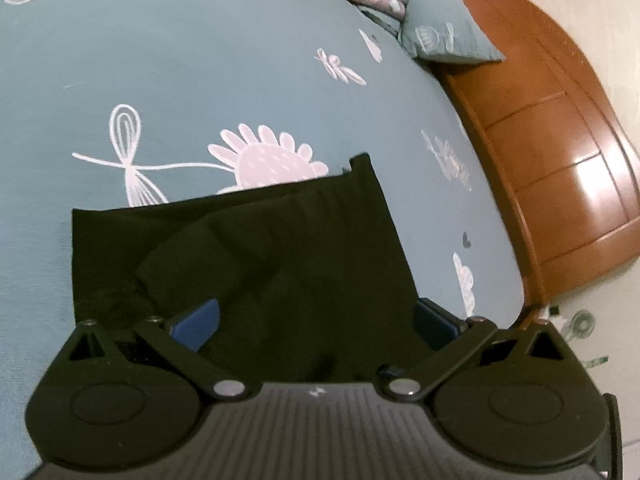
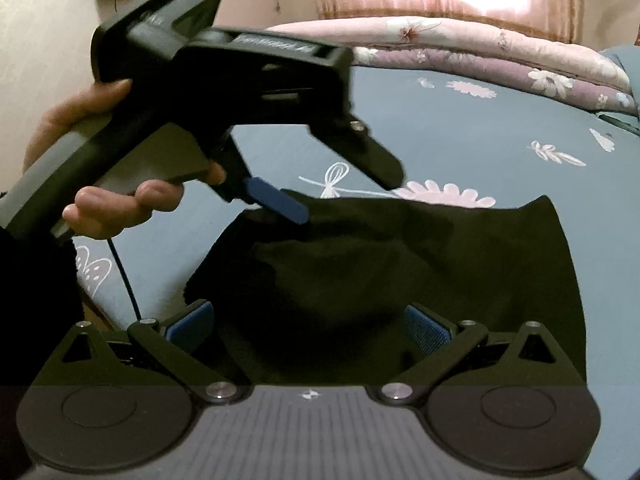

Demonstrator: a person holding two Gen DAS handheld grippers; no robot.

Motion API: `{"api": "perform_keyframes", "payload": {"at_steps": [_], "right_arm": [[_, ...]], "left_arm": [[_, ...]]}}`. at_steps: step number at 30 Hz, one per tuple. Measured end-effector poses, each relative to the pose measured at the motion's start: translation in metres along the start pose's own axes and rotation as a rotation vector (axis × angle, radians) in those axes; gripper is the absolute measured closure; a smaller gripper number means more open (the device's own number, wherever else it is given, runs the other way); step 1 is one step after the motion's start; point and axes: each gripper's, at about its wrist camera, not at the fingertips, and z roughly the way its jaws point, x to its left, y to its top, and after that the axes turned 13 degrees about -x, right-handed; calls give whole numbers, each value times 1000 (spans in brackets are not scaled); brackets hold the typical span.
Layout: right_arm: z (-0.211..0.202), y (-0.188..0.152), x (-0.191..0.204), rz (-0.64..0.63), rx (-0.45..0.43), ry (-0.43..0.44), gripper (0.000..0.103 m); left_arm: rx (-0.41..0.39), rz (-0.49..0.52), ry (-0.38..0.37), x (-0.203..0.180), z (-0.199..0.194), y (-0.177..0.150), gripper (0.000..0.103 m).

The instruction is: Fold clothes

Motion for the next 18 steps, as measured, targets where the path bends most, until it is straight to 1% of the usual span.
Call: {"api": "perform_keyframes", "payload": {"at_steps": [3,7,11,14,18], "right_arm": [[2,-3,5,1,16,16,0],[10,-9,13,-8,62,52,0],[19,-15,12,30,107,68,0],[19,-15,11,33,107,59,0],[4,-10,14,23,61,54,0]], "left_arm": [[13,27,5,-7,3,-3,1],[23,47,6,-13,7,-6,1],[33,59,2,-17,10,-8,1],[33,60,-1,-17,11,-8,1],[25,48,-1,-13,9,-6,1]]}}
